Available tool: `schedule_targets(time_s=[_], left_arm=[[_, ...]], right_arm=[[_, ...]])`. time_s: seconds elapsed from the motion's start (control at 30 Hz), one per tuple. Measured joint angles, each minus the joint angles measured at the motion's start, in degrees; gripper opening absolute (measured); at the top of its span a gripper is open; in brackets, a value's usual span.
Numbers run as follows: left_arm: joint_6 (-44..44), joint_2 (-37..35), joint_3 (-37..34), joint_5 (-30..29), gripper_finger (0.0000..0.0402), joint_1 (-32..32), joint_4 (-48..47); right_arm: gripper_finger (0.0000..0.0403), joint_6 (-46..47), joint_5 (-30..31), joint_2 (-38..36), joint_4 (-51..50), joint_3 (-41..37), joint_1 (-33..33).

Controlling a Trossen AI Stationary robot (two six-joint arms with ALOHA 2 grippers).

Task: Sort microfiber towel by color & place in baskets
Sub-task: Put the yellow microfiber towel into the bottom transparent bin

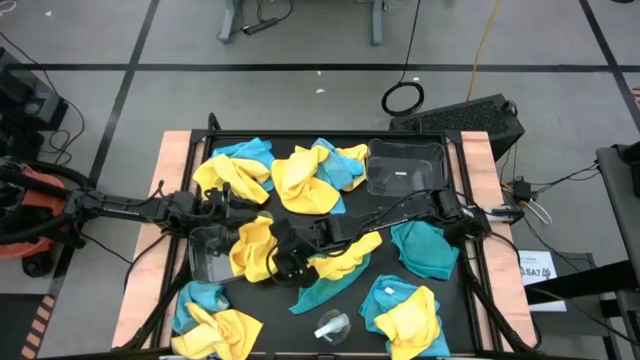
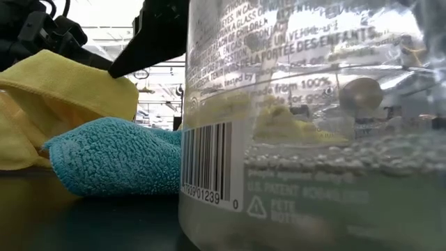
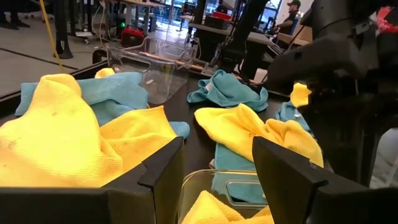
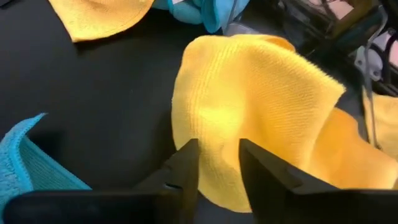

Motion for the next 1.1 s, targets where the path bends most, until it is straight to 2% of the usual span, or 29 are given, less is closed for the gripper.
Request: schedule_targets(time_s=[0.1,0.27,0.53,0.87,1.1], left_arm=[[-0.02,0.0,0.0,0.0,0.0196,0.01,0.0],[-0.04,0.0,0.0,0.0,0.0196,0.01,-0.02],[-0.04,0.0,0.02,0.0,0.0196,0.0,-0.06],[-0.05,0.0,0.02,0.0,0.0196,-0.01,0.04],[-0.04,0.01,0.02,0.0,0.0196,-0.01,0.02]], right_arm=[[0.0069,0.02,-0.06,1.18,0.2,0.07,-0.08],[0.0056,-0.34,0.84,1.61,0.96,0.14,-0.04],[0.0005,-1.19,1.88,-0.1,1.22,-0.01,-0.04],[0.0008,-1.17,1.33,-0.27,-0.74,1.36,0.01],[0.0043,-1.24,-3.91,-0.34,-2.33,1.44,0.26]])
